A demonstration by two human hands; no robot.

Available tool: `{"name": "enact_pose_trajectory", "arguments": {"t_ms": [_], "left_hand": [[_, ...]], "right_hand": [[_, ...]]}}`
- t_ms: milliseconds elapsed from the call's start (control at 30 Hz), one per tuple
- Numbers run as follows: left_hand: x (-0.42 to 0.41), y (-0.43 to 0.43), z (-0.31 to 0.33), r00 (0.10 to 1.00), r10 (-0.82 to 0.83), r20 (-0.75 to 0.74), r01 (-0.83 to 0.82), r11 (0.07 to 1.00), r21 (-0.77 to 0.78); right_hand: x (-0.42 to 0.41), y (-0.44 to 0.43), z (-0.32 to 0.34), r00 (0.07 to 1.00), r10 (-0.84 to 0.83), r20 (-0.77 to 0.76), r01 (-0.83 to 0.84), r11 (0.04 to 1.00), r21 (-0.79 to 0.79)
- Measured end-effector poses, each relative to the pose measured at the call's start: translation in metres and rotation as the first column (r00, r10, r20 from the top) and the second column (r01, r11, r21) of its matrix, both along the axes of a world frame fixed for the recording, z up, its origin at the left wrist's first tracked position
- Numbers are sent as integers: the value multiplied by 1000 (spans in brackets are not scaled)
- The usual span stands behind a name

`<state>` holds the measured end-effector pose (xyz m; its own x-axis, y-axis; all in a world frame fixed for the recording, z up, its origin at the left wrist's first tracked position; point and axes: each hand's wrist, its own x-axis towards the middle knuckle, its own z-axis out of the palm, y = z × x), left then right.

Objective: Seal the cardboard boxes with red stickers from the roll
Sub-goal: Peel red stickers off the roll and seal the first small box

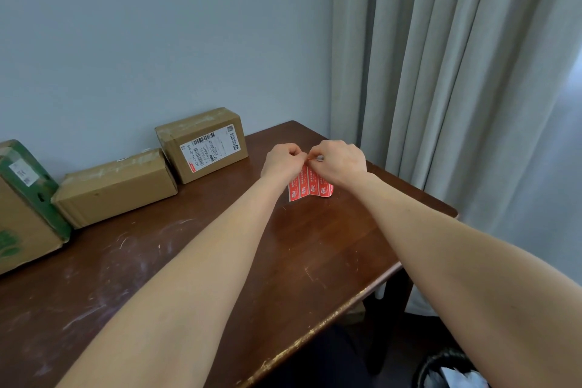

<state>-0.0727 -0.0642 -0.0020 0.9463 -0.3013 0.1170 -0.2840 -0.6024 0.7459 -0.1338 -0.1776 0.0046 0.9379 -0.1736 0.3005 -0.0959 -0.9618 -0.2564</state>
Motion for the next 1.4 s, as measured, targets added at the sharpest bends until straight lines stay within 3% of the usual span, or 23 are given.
{"name": "enact_pose_trajectory", "arguments": {"t_ms": [100,300,433,867,1400], "left_hand": [[0,2,2,999,-30,18,29,999,36],[1,15,10,961,-178,214,121,959,256],[-3,17,17,925,-202,323,79,931,356],[-5,16,17,908,-199,370,45,921,386],[-10,19,0,720,-334,608,42,896,442]], "right_hand": [[0,-3,1,1000,-2,-9,2,1000,18],[1,-8,6,997,16,-78,-11,998,60],[0,-7,8,996,13,-86,-9,999,50],[-3,-4,11,991,33,-128,-29,999,35],[2,-6,6,994,19,-104,-6,993,119]]}}
